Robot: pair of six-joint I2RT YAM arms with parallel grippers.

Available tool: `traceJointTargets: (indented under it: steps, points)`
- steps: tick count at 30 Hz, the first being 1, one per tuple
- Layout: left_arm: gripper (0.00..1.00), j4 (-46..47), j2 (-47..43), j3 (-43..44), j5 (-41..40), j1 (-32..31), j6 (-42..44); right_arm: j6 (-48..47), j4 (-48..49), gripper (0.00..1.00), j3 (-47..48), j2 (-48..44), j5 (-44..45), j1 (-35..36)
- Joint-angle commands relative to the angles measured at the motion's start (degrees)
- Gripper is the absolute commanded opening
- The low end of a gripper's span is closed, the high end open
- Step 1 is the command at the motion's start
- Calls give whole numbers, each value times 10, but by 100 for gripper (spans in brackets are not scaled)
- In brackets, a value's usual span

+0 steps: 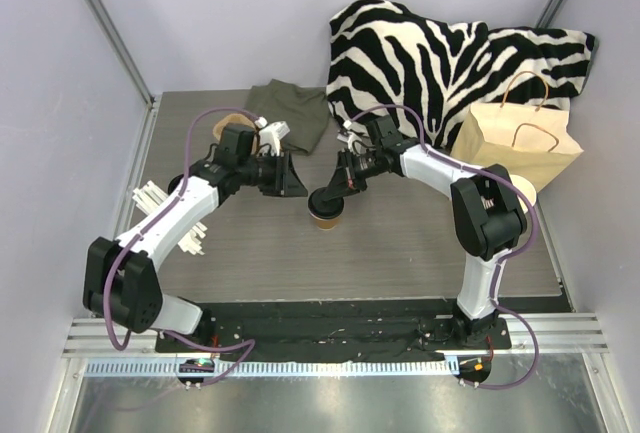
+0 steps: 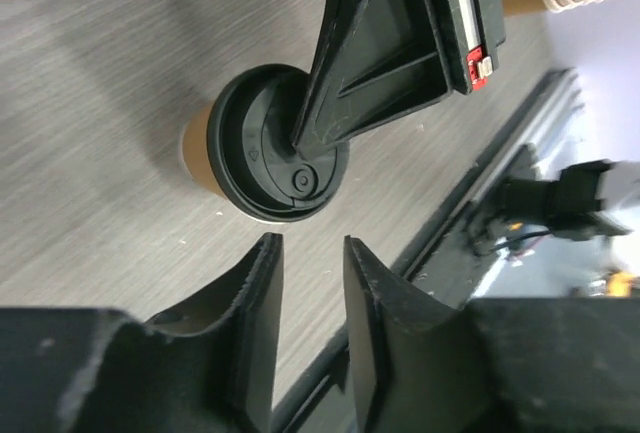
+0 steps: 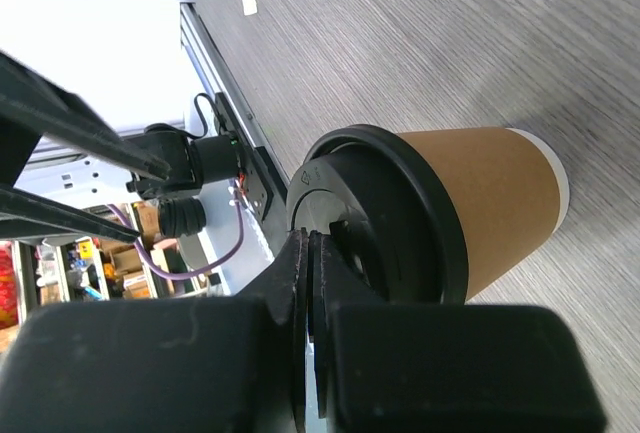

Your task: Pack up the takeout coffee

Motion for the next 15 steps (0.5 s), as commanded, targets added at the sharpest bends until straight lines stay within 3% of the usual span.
traceJointTargets:
  steps: [1,8,15]
  points:
    - [32,-66,14,71,-81,-32,89,14,35,1,-18,-18,16,3]
    - [21,-145,40,143,-183,-101,185,15,37,1,-29,-10,27,3]
    - [15,-164,57,153,-249,-170,230,16,36,1,-35,-8,32,3]
